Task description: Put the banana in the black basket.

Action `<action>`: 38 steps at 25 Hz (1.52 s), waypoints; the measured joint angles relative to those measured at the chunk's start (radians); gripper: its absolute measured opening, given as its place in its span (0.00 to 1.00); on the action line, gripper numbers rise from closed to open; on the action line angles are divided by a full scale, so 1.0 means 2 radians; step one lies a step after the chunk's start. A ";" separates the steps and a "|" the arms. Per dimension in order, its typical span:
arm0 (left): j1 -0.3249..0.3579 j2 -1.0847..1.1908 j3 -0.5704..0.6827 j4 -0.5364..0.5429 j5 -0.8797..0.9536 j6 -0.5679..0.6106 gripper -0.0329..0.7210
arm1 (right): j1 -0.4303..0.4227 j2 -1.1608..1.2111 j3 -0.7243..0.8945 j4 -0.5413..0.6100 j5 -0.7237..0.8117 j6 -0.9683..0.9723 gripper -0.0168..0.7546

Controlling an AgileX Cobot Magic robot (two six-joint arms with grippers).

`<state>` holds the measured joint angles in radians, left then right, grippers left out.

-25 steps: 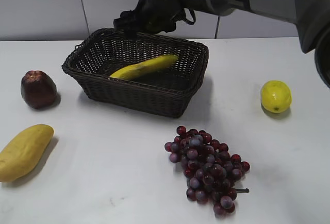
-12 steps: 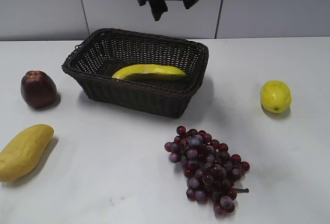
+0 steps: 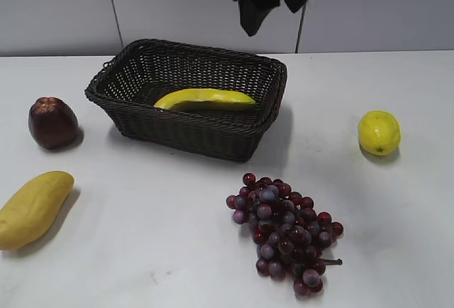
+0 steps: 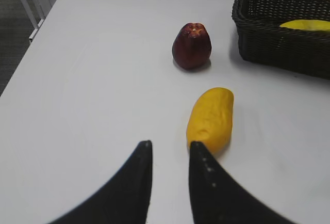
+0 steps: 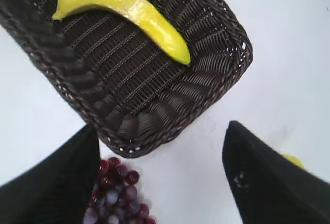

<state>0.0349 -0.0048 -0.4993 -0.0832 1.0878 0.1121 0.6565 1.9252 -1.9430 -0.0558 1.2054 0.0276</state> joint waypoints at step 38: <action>0.000 0.000 0.000 0.000 0.000 0.000 0.36 | -0.066 -0.519 0.635 0.028 -0.133 0.054 0.79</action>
<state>0.0349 -0.0048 -0.4993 -0.0832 1.0878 0.1121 0.5242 0.8868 -0.6728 0.0000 0.9402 0.1352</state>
